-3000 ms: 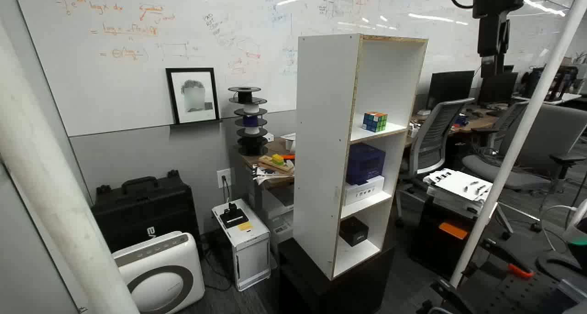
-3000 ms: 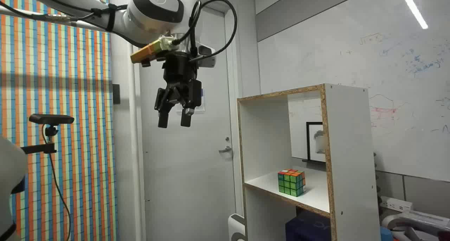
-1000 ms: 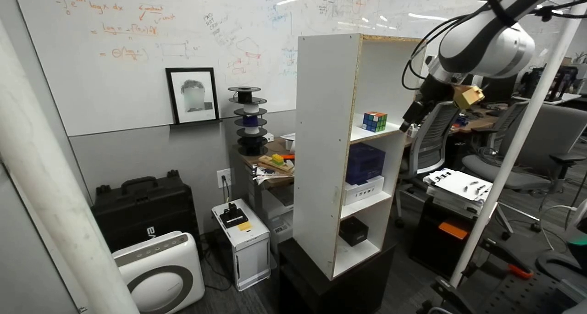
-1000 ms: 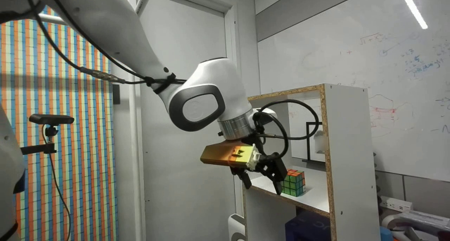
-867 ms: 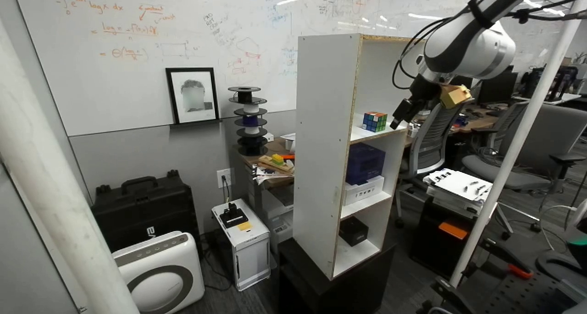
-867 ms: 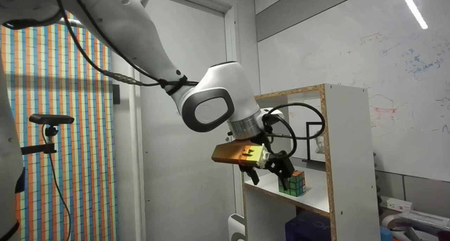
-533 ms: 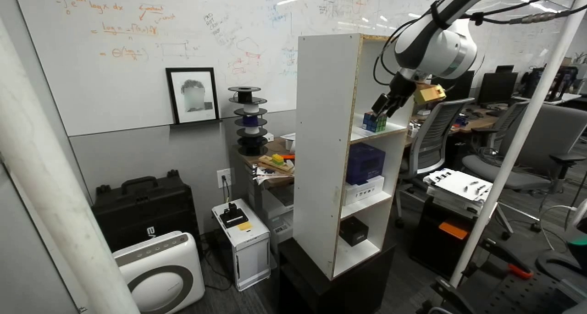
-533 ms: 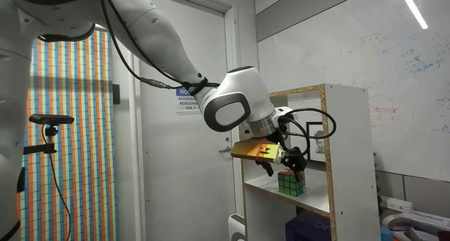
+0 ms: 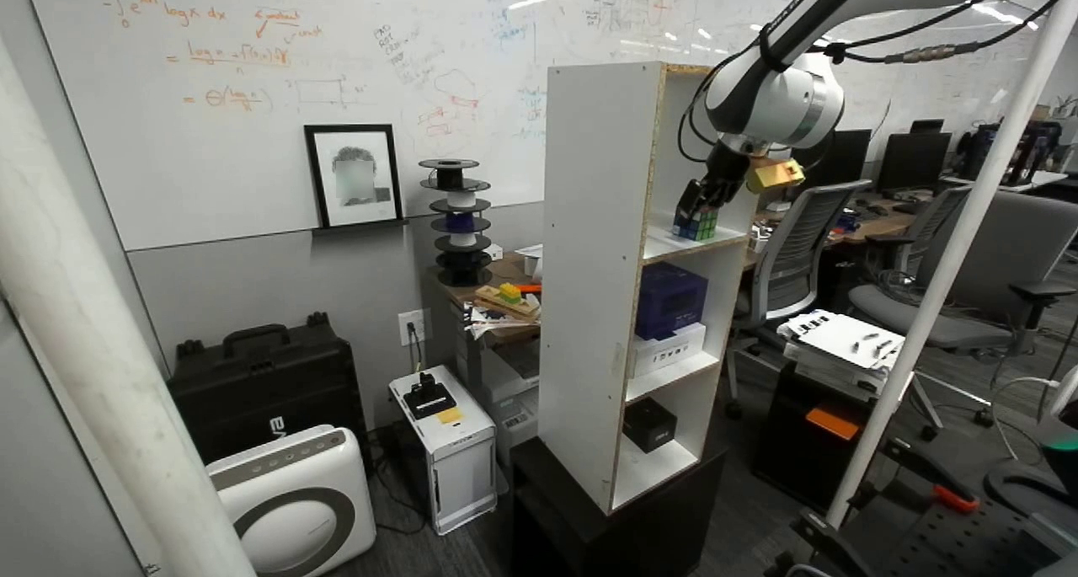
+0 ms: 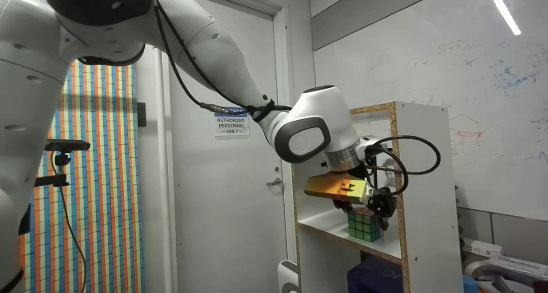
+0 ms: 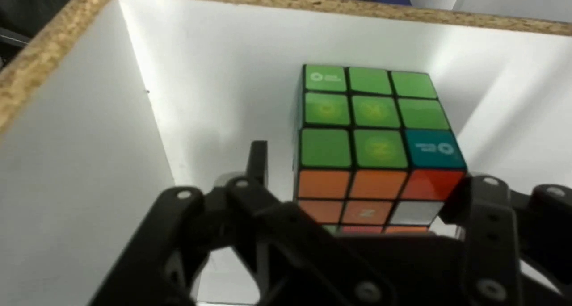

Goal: Place the Rubik's cube on top of the shelf

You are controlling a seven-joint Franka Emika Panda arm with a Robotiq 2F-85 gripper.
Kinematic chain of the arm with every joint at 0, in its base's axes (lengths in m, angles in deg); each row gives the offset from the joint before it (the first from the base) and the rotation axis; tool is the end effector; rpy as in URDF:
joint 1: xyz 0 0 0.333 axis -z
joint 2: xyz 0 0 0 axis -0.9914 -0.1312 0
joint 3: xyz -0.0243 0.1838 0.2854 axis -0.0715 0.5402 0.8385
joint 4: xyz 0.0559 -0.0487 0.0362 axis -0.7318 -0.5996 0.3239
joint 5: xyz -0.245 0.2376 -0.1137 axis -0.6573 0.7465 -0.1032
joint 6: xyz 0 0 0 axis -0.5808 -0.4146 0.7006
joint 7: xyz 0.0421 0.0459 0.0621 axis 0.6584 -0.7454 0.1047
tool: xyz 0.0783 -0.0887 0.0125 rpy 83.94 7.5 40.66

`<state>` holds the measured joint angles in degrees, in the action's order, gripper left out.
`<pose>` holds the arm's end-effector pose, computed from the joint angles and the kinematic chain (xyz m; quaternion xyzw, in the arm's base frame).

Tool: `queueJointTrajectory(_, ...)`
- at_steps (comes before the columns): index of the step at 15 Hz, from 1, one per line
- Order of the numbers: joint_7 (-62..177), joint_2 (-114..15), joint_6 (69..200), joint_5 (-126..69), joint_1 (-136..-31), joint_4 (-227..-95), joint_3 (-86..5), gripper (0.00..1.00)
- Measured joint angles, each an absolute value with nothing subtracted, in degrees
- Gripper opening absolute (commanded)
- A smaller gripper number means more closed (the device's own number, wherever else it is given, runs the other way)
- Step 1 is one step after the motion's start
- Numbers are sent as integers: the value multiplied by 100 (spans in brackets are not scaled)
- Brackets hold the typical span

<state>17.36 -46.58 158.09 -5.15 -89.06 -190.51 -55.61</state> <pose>0.5746 -0.1322 0.3842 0.9749 0.0571 0.2137 0.0264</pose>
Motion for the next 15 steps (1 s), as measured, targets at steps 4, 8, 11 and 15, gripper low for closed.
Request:
queueJointTrajectory(4, 1890, -4632, 15669, -763, -8269, -19001, -4922, 38)
queueJointTrajectory(8, 2379, -4436, 15367, -1382, -7832, -19109, -4525, 38)
queueJointTrajectory(11, 2802, -3967, 15039, -1900, -7799, -19557, -4492, 38)
queueJointTrajectory(15, 3172, -3018, 14735, -2268, -7800, -20413, -4421, 38)
